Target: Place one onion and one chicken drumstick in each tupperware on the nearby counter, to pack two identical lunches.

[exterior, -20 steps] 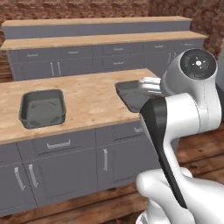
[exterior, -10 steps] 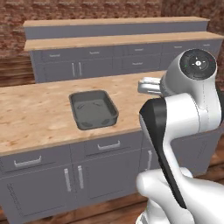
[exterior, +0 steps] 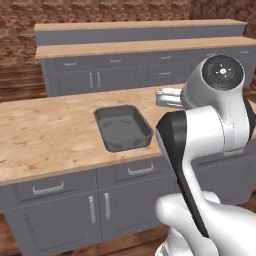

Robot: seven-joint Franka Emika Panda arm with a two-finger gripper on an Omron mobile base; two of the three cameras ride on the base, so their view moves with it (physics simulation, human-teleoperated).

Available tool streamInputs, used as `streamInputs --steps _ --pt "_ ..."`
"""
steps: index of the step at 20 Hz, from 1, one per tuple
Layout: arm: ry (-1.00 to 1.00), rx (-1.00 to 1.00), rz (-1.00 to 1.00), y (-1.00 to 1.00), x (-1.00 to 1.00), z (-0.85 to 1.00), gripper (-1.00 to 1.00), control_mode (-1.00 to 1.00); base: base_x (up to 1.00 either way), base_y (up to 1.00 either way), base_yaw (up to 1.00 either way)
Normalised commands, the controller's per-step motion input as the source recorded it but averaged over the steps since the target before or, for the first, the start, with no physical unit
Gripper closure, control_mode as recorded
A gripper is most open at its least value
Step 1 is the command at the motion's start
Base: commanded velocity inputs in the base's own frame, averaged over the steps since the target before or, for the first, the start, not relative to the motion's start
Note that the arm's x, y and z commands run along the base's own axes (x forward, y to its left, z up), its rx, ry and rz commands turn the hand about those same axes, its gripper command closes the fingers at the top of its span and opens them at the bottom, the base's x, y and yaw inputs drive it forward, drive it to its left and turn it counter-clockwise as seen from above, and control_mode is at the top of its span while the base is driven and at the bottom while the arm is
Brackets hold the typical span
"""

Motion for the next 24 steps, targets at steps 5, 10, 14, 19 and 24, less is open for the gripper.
streamInputs --steps 5,10,14,19,24 --pt "0.00 0.00 0.00 0.00 0.00 0.00 1.00 1.00 0.49 0.07 0.00" --pt "0.00 0.00 0.00 0.00 0.00 0.00 1.00 1.00 0.69 0.32 0.00" --pt "0.00 0.00 0.00 0.00 0.00 0.00 1.00 1.00 0.61 0.39 0.00" --pt "0.08 0.00 0.00 0.12 0.09 -0.16 1.00 -1.00 0.21 0.27 0.00" --pt "0.39 0.00 0.00 0.10 0.10 -0.77 1.00 -1.00 0.00 0.00 0.00"
